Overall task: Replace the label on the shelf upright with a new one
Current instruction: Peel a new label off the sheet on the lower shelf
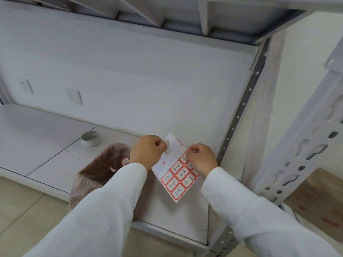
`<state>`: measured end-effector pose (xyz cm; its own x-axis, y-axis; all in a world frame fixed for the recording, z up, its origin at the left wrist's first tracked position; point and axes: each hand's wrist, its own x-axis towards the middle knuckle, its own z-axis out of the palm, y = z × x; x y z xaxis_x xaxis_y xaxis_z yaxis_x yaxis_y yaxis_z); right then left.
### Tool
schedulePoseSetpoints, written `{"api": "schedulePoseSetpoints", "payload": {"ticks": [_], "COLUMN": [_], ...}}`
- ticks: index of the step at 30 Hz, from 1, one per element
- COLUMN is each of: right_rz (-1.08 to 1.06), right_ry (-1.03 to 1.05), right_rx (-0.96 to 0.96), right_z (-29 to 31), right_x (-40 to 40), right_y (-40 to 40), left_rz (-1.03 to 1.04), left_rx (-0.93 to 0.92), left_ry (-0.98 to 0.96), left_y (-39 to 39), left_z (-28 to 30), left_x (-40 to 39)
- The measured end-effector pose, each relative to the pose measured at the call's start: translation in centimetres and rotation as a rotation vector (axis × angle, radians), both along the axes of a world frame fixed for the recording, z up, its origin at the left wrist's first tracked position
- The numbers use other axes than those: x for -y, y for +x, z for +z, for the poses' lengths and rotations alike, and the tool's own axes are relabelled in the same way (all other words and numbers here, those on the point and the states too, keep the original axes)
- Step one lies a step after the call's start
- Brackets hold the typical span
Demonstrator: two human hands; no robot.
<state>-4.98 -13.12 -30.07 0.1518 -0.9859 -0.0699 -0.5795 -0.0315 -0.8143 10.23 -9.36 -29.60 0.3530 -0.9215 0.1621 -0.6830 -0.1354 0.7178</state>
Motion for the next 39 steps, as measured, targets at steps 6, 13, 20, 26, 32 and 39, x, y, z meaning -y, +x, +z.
{"api": "schedulePoseSetpoints", "payload": {"ticks": [6, 13, 20, 26, 32, 39], "right_rz": [-0.166, -0.197, -0.035, 0.193, 0.285, 0.319], "right_ry": [0.174, 0.366, 0.033, -0.313, -0.416, -0.441], "right_rx": [0.007, -0.113, -0.065, 0.218, 0.246, 0.212], "right_z": [-4.3, -9.4, -6.1, -0.7, 1.8, 4.0], "right_x": [0.9, 1.4, -1.0, -2.1, -2.4, -3.5], "right_y": [-0.9, -2.2, -1.7, -0.5, -0.7, -1.4], "left_rz": [0.005, -0.059, -0.106, -0.104, -0.296, -0.507], "left_rx": [-0.025, -0.083, -0.422, -0.895, -1.081, -1.168], "left_ry": [-0.006, 0.055, 0.105, 0.405, 0.546, 0.630], "left_y": [1.4, 1.3, 0.9, 0.7, 0.2, -0.2], "left_z": [-0.4, -0.4, -0.3, 0.6, 1.7, 2.6], "left_x": [-0.3, -0.3, 0.2, 0.3, -0.3, -1.4]}}
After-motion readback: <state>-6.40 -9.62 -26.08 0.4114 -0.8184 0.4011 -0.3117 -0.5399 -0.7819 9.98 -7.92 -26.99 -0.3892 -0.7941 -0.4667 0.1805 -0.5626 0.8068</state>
